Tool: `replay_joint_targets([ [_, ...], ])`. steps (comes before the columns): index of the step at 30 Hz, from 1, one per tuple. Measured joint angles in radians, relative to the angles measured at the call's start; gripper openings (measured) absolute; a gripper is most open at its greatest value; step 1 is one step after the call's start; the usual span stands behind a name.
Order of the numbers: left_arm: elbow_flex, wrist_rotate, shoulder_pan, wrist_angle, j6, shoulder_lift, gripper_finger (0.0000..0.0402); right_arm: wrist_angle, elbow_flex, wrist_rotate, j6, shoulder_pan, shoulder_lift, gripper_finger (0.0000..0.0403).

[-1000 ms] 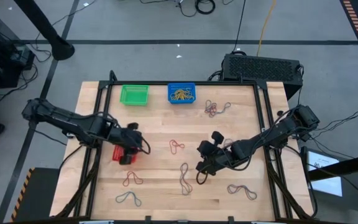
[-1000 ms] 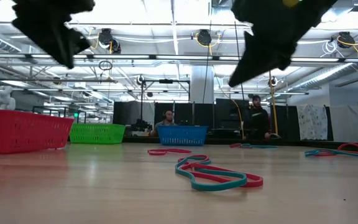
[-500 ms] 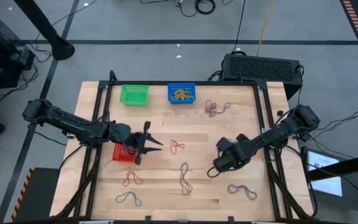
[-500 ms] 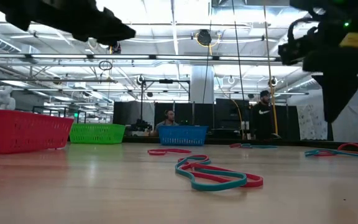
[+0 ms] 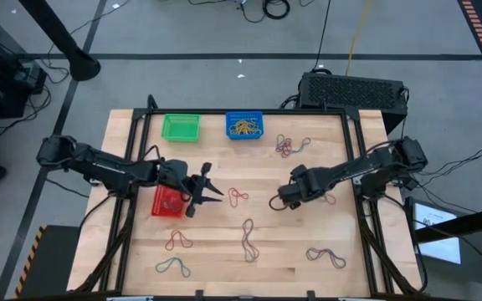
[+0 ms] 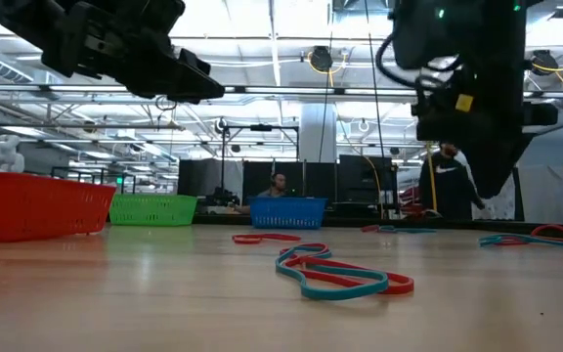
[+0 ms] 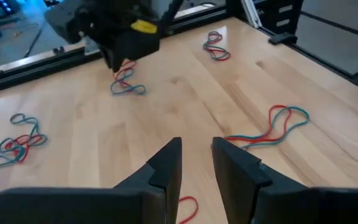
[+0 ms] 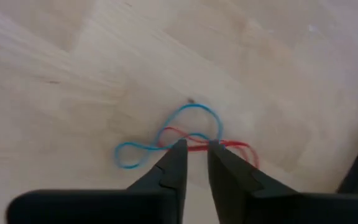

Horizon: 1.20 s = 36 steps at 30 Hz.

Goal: Sort rubber bands into baskets
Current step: Put the blue rubber band into the red bin

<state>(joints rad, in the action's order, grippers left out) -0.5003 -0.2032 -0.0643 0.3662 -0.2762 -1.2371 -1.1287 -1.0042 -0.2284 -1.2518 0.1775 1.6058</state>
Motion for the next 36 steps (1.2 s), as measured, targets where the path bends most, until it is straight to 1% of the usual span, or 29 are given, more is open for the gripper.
replay_joint_targets([
  [5, 0.000, -0.006, 0.012, -0.015, 0.000, -0.001, 0.0098, 0.058, 0.118, 0.068, 0.062, -0.071, 0.000, 0.0090],
  [8, 0.000, -0.006, 0.017, -0.017, -0.001, -0.001, 0.0098, 0.125, 0.189, 0.084, 0.095, -0.106, 0.001, 0.0097],
  [10, 0.000, -0.006, 0.022, -0.018, -0.001, -0.001, 0.0098, 0.159, 0.213, 0.088, 0.106, -0.118, 0.000, 0.0098],
  [14, 0.000, -0.006, 0.032, -0.020, -0.001, -0.001, 0.0098, 0.173, 0.220, 0.097, 0.136, -0.125, -0.002, 0.0098],
  [18, 0.000, -0.007, 0.040, -0.019, -0.001, -0.001, 0.0098, 0.093, 0.193, 0.116, 0.147, -0.126, -0.017, 0.0098],
  [22, 0.000, -0.007, 0.051, -0.018, -0.001, -0.001, 0.0098, 0.056, 0.165, 0.101, 0.141, -0.125, -0.058, 0.0098],
  [28, 0.000, -0.017, 0.055, -0.018, 0.005, -0.001, 0.0098, 0.131, 0.175, 0.097, 0.144, -0.126, -0.067, 0.0098],
  [31, 0.000, -0.039, 0.055, -0.020, 0.006, -0.001, 0.0098, 0.193, 0.211, 0.096, 0.149, -0.126, -0.067, 0.0098],
  [36, 0.000, -0.040, 0.055, -0.036, 0.006, -0.001, 0.0098, 0.291, 0.287, 0.092, 0.138, -0.126, -0.071, 0.0098],
])
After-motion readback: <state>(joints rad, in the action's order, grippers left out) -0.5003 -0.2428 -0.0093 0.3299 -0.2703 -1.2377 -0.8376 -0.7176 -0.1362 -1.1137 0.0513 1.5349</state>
